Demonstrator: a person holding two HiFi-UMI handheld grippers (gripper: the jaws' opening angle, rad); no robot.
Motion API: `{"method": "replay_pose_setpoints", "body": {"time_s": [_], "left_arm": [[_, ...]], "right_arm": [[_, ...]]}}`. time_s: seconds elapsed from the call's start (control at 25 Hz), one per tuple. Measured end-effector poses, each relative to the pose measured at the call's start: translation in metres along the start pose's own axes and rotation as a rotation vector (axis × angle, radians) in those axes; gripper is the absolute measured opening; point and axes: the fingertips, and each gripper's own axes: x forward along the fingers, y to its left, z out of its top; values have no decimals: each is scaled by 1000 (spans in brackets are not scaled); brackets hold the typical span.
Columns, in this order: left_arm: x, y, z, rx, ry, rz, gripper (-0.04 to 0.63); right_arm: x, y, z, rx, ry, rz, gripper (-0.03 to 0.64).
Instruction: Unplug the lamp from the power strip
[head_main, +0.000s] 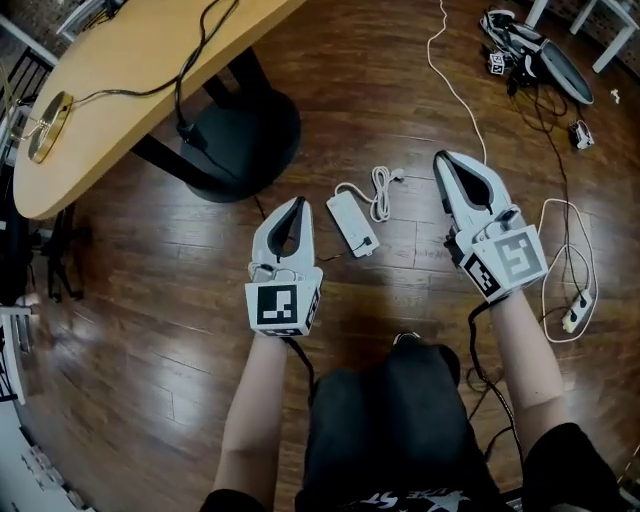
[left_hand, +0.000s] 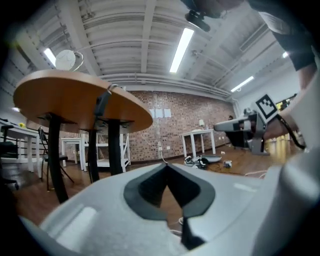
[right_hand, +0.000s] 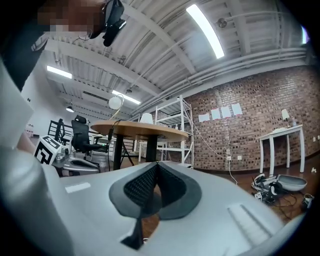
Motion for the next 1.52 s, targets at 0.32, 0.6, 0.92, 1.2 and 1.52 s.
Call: {"method": "replay_pose_setpoints", "body": {"time_s": [0.32, 0.6, 0.92, 1.2, 1.52], "left_arm": [[22, -3, -102, 75, -26, 1, 3], [36, -11, -157, 0, -12, -23, 3], [59, -13, -218, -60, 32, -15, 3], [75, -19, -271, -93, 115, -28, 3], [99, -32, -337, 30, 259, -111, 3]], "right_arm": [[1, 1, -112, -10, 13, 12, 8], [0, 14, -176, 15, 31, 23, 8], [5, 32, -245, 35, 73, 66, 8], [11, 45, -299, 64, 114, 81, 8], [17, 66, -376, 103, 227, 134, 8]]}}
